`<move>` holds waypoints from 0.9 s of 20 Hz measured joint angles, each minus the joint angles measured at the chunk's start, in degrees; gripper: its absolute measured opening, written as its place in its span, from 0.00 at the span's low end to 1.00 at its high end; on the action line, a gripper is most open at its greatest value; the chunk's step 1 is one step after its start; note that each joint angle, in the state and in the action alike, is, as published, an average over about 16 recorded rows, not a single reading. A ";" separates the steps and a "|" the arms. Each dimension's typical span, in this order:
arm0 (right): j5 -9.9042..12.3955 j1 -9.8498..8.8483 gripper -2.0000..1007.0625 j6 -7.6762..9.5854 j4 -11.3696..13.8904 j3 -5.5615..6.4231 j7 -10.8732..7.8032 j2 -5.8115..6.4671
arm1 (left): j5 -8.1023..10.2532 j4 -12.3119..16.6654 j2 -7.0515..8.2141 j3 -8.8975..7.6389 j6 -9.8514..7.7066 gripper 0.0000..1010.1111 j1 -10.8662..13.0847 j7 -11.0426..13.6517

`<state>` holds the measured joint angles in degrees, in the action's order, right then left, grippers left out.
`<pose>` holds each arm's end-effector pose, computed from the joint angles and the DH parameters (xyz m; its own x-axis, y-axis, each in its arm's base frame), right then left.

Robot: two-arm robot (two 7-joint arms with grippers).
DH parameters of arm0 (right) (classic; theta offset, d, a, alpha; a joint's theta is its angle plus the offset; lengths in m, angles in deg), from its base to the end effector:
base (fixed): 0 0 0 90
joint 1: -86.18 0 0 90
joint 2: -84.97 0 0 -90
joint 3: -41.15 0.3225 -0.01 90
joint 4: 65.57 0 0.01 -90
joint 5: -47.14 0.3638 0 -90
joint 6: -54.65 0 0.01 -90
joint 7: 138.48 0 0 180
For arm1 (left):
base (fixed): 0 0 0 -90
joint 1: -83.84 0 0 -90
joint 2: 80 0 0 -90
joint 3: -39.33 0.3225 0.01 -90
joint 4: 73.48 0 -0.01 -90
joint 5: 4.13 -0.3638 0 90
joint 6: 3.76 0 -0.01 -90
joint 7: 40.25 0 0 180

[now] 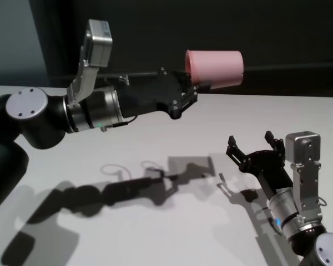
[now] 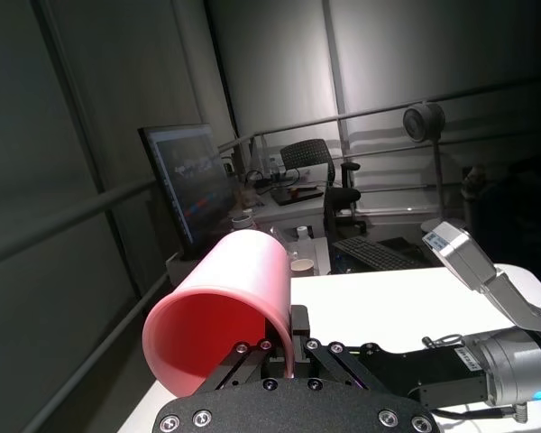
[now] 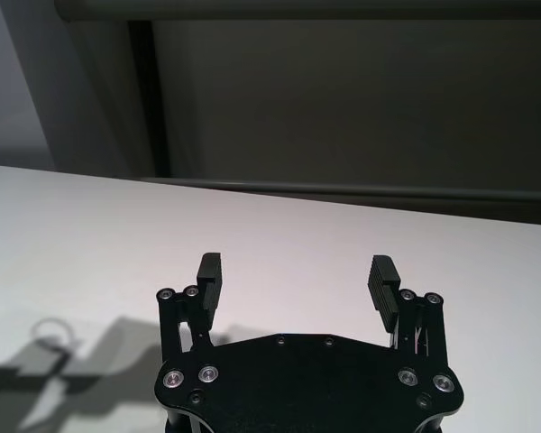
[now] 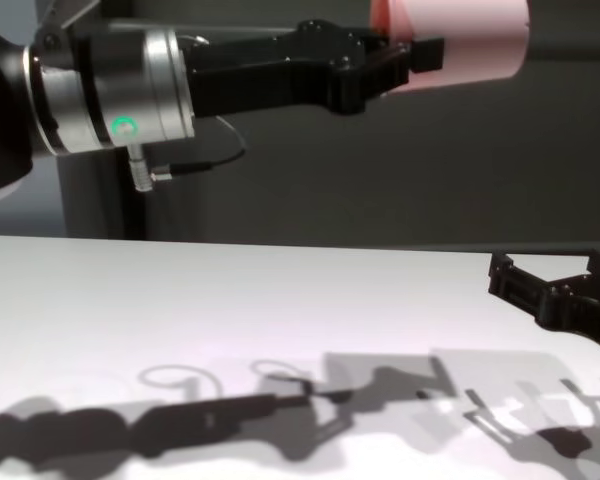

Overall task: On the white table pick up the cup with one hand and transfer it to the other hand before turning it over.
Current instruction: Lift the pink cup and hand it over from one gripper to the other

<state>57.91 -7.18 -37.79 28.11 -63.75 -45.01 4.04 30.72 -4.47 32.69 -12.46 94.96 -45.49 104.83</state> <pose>0.3514 0.0488 -0.3409 0.2028 -0.9779 -0.0508 0.9792 0.2028 0.0058 0.5419 -0.0232 -0.2195 0.9606 0.1993 0.1935 -0.1931 0.9799 -0.0507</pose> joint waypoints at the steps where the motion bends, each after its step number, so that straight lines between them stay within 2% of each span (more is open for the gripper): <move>1: 0.00 0.00 0.99 0.00 0.00 0.00 0.00 0.00 | -0.08 -0.14 -0.12 0.29 0.04 0.05 -0.10 0.22; 9: 0.00 0.00 0.99 0.00 0.00 0.00 0.00 0.00 | -0.73 -1.17 -0.53 2.24 0.30 0.05 -0.84 2.00; 18: 0.00 0.00 0.99 0.00 0.00 0.00 0.00 0.00 | -0.50 -2.32 -0.65 3.30 0.61 0.05 -1.57 4.14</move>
<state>57.91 -7.18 -37.78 28.11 -63.75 -45.01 4.04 30.23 -6.79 32.04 -9.16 95.56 -47.05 108.97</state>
